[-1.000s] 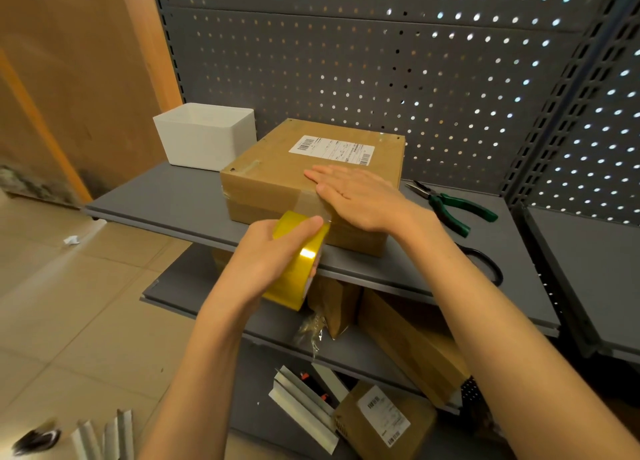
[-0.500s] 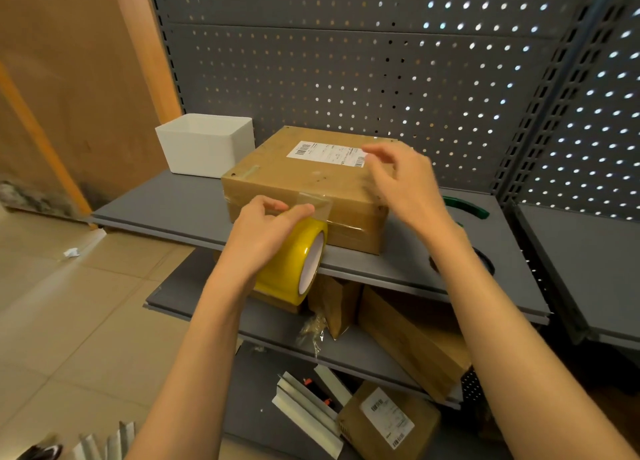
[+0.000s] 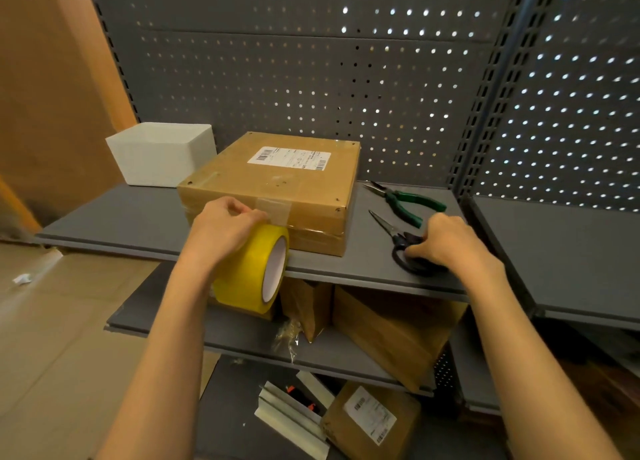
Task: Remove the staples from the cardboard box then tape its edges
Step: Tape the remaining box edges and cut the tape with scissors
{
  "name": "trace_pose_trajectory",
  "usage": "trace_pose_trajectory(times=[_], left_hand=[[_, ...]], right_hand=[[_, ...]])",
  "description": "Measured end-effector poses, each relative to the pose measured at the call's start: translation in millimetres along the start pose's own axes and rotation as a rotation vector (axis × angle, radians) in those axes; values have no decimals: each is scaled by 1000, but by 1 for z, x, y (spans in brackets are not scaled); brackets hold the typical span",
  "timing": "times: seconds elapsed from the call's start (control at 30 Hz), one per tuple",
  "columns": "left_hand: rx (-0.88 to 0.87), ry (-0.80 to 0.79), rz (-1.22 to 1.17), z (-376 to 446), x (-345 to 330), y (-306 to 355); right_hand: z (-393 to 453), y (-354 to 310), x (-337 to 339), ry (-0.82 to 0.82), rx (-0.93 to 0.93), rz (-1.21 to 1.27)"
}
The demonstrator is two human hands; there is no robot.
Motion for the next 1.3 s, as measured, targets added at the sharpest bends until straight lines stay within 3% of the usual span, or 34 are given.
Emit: trace_pose_trajectory(times=[0.23,0.4,0.5,0.6,0.7,0.83,1.07,1.3], left_hand=[[-24,68,33,-7,0,5],[-36,99,23,-8,0,6],[-31,100,25,-8,-1,7],[-25,96,27,-6,0,8],[-13,79,16,-5,1,9],[-7,67,3,-3,1,9],[-10,62,-37,2,-1,5],[-20,61,-74,0,-1,4]], right_hand=[[-2,0,-3,68,19,97],[-13,-7,23,163,219,639],[-29,-21,38,17,401,828],[-41,-32,39,-146,564,758],[-44,-37,34,-189,606,652],[-43,-34,31,-200,577,513],[-40,-19,33,-374,498,367],[-34,-35,19,-507,511,429]])
Point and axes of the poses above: each hand's wrist, its own z-axis towards the middle knuckle, its own x-axis out of the back of the hand, y = z × x, the point moved 1 cm from there along z, towards the middle knuckle, and after that the axes turned 1 degree about -y, right-handed, at the moved point
